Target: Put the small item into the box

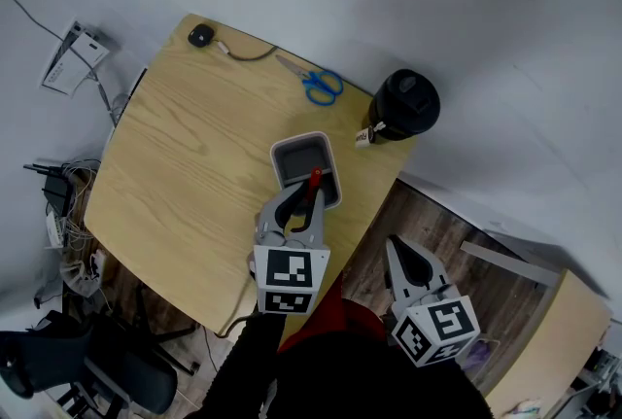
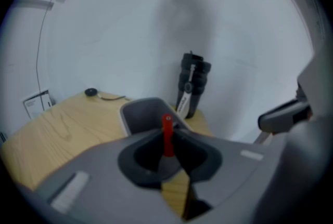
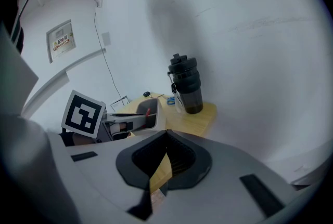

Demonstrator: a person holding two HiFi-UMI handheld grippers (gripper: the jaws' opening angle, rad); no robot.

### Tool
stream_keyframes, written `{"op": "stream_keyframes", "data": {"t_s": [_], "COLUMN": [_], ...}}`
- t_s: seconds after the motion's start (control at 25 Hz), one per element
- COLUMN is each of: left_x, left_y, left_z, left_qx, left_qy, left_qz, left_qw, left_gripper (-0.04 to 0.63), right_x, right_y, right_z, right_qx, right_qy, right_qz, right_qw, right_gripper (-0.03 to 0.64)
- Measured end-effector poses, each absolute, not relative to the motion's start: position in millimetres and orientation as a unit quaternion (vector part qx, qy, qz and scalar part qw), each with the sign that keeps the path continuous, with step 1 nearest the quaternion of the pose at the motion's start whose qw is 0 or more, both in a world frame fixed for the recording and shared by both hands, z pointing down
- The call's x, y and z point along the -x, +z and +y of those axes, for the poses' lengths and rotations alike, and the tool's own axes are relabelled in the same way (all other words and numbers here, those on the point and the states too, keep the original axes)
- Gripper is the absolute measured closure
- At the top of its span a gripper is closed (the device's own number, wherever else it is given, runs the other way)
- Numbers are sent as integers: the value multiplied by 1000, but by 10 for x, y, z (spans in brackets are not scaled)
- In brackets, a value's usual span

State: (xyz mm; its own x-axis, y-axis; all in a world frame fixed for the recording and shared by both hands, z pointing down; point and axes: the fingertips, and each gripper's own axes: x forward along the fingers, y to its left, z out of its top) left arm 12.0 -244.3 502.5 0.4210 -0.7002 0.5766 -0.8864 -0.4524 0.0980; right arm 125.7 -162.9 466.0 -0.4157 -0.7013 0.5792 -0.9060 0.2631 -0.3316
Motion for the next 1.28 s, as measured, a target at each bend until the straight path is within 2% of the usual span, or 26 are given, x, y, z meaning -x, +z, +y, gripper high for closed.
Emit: {"op": "stream_keyframes", "data": {"t_s": [0.68, 1.08, 1.28], "left_x": [-99, -67, -59], "left_y": [4983, 4882, 4833], "left_z": [-2444, -2401, -2379], "left_qx": [-815, -811, -812], "left_qy": [239, 239, 238], "left_qz": [-487, -495, -495], "left_qw": [204, 200, 197], "left_gripper": [537, 587, 591], "right_x": [-1101, -1117, -1151], "right_y": [4627, 4593, 4566], "right_z": [-1567, -1546, -1565], "right_qx": [-501, -503, -506], "right_qy": [308, 296, 290], "right_qz": [-792, -793, -793], "right_qw": [164, 173, 175], "right_gripper": [609, 609, 609]}}
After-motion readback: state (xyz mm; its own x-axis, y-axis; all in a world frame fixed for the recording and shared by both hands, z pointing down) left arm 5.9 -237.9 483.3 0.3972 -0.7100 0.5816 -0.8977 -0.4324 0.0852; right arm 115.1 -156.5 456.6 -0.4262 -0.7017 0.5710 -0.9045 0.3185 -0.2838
